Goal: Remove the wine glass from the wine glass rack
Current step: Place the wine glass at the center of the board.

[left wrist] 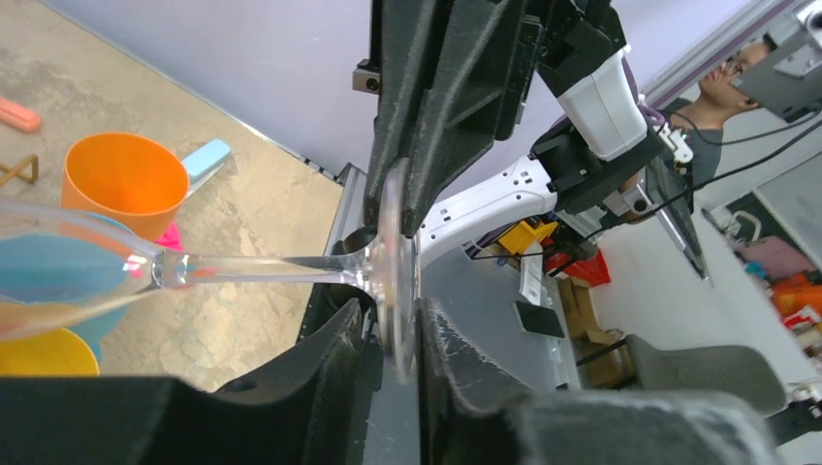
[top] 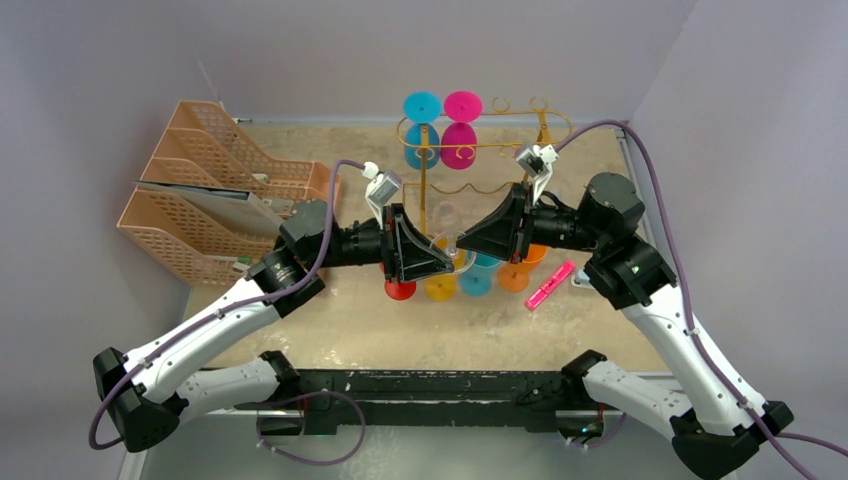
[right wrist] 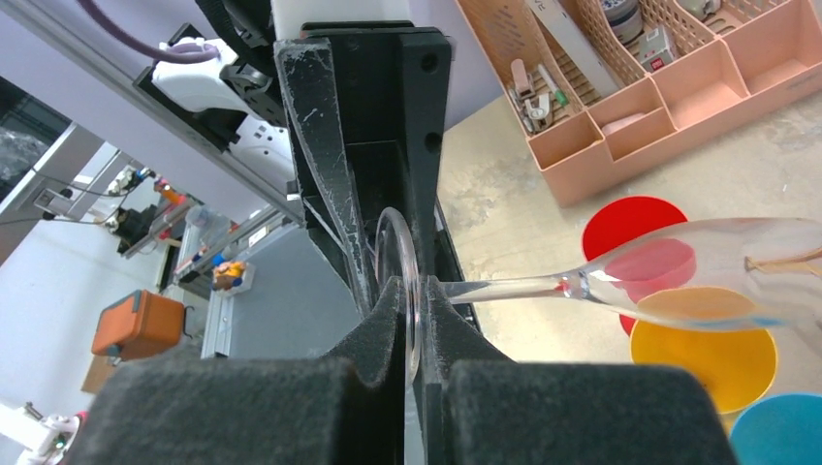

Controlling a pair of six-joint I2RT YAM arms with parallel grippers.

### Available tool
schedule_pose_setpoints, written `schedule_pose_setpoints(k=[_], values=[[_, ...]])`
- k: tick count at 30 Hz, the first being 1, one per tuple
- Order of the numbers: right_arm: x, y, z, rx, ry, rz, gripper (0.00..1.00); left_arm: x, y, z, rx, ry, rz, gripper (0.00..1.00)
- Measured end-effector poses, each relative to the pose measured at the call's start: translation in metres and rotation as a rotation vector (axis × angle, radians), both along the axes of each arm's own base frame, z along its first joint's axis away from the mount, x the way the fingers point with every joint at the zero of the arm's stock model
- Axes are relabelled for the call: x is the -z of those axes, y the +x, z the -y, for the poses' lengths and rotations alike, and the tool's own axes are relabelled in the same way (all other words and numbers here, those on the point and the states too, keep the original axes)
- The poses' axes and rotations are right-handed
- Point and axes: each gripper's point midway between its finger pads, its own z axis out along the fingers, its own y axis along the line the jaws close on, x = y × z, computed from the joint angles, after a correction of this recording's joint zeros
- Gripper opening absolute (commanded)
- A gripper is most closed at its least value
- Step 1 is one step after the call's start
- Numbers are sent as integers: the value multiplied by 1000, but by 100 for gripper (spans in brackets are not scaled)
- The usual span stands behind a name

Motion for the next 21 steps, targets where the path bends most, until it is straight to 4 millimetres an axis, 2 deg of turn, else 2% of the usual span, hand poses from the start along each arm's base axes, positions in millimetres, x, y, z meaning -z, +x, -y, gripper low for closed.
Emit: schedule_pose_setpoints(k=[1,4,6,10,15,21], values=[[0,0,0,-1,0,2,0,-1,-1,0,4,-3,2,9],[1,0,-1,-3,-1,0,0,-2,-2,0,14,-7,5,6],[1,0,-1,-4,-1,8,0,-1,-3,0,15,-6,-4,0],[2,-2,-1,-11,-7,13,2,1,-3,0,14,-5,-13,0],[5,-3,0,-14,-17,7,23,4,-3,0,13,-2,-16,0],[4,-10,1,-35,-21,-9,52,19,-3,0,15,5,-22,0]])
